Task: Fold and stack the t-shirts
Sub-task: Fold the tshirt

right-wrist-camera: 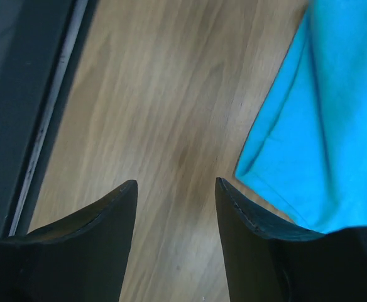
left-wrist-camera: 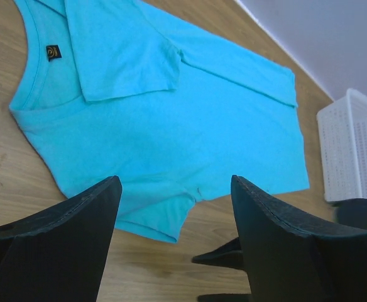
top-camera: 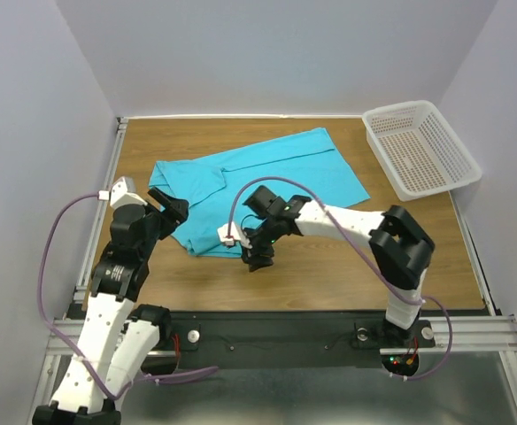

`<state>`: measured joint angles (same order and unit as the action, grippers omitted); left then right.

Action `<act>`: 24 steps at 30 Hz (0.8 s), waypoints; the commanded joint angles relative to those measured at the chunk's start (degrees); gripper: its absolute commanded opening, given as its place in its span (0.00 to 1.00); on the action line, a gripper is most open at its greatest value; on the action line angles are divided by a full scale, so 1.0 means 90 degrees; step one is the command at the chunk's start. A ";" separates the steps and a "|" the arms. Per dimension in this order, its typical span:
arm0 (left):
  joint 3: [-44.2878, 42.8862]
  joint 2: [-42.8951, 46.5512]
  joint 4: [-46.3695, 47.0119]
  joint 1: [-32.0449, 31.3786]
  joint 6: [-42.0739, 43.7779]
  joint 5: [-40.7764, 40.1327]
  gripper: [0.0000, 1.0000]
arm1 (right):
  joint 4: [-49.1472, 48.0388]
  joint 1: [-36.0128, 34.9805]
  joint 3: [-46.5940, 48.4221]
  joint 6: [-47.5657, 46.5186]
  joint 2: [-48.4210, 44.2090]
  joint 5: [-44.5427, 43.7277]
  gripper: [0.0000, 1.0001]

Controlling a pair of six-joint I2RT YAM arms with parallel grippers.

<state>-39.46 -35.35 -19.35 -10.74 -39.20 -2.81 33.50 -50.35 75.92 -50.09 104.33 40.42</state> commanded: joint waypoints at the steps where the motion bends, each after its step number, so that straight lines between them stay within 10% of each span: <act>1: -0.0118 0.0431 -0.0037 0.0041 -0.0253 -0.0284 0.82 | -0.0860 -0.0118 0.0411 0.1121 0.0584 -0.1160 0.57; 24: 0.0556 0.1389 -0.0379 0.0051 -0.0985 -0.0050 0.81 | -0.1261 -0.0519 0.0764 0.1551 0.1601 -0.1767 0.50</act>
<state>-35.70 -24.01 -23.90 -10.74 -45.67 -5.23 23.94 -53.54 81.54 -37.47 116.84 23.59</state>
